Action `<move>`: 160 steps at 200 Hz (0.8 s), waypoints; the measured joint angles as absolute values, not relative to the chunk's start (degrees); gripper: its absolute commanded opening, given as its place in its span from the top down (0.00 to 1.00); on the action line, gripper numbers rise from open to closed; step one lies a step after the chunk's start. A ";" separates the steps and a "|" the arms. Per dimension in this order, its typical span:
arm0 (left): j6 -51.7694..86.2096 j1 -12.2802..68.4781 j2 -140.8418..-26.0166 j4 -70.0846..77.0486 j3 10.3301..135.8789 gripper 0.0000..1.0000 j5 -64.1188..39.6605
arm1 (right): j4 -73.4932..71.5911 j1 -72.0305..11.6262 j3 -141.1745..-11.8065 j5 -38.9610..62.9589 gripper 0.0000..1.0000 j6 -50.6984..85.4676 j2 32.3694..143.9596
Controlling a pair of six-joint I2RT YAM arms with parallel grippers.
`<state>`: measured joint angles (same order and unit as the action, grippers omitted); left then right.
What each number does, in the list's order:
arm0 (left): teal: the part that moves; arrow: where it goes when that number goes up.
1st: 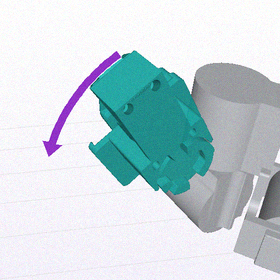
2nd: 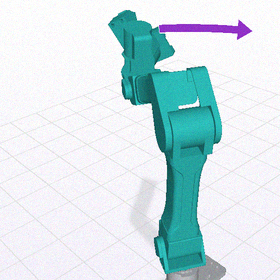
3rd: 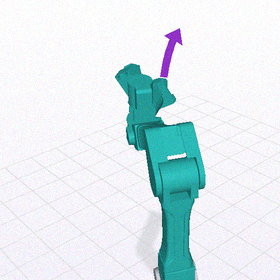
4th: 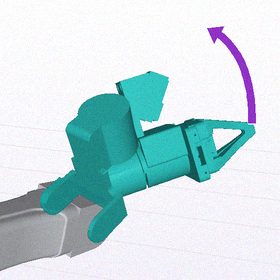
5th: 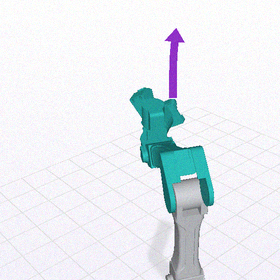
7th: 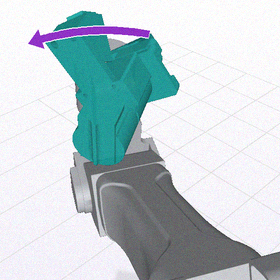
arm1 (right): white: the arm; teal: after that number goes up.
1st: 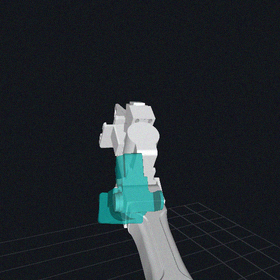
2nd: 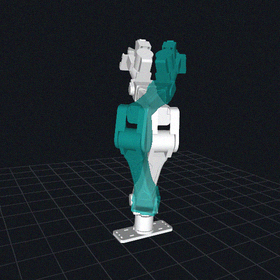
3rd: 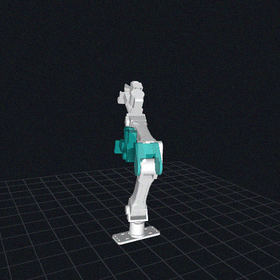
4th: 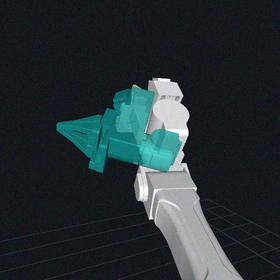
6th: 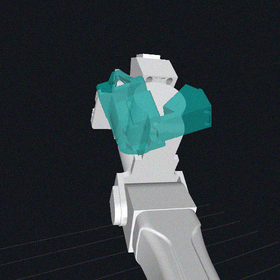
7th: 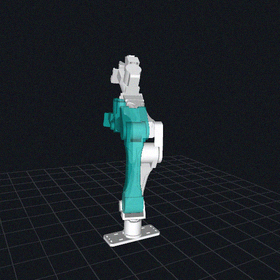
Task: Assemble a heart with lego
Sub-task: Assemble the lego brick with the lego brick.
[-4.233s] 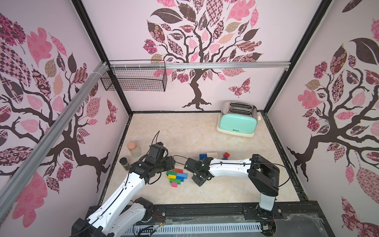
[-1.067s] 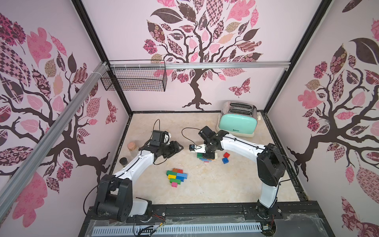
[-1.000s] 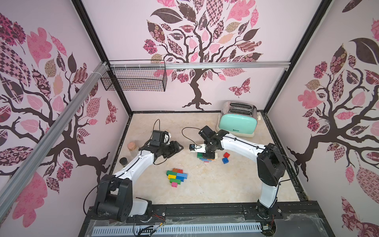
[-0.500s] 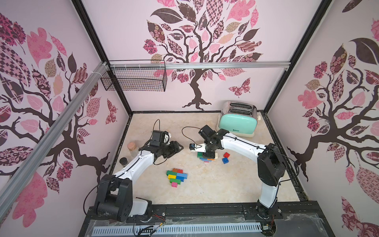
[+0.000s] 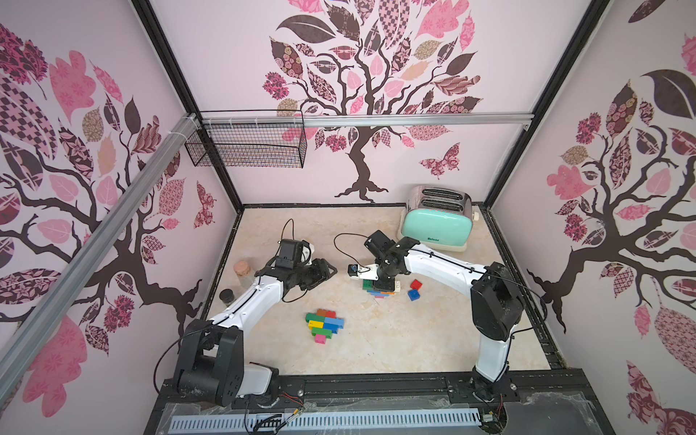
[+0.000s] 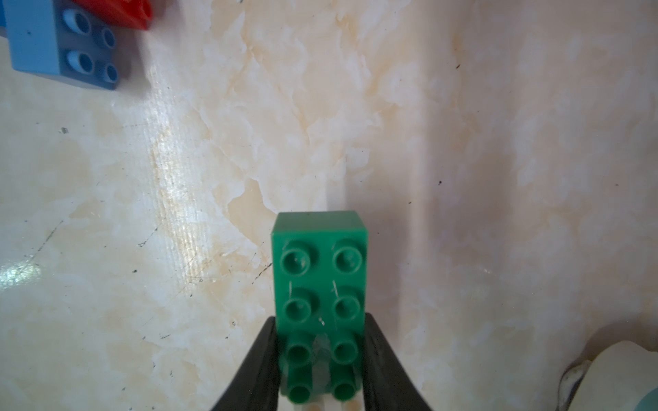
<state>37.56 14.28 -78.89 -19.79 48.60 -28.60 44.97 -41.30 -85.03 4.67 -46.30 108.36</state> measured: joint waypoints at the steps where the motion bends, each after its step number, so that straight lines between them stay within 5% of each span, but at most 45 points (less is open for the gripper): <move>1: 37.56 14.28 -78.91 -19.79 48.60 0.43 -28.60 | 44.97 -41.30 -85.03 4.67 0.69 -46.30 108.36; 160: 37.52 14.28 -78.94 -19.84 48.60 0.43 -28.53 | 47.31 -39.07 -87.77 7.51 0.71 -46.26 110.24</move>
<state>37.52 14.28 -78.94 -19.84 48.60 -28.53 47.31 -39.07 -87.77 7.51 -46.26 110.24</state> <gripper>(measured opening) 0.572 0.354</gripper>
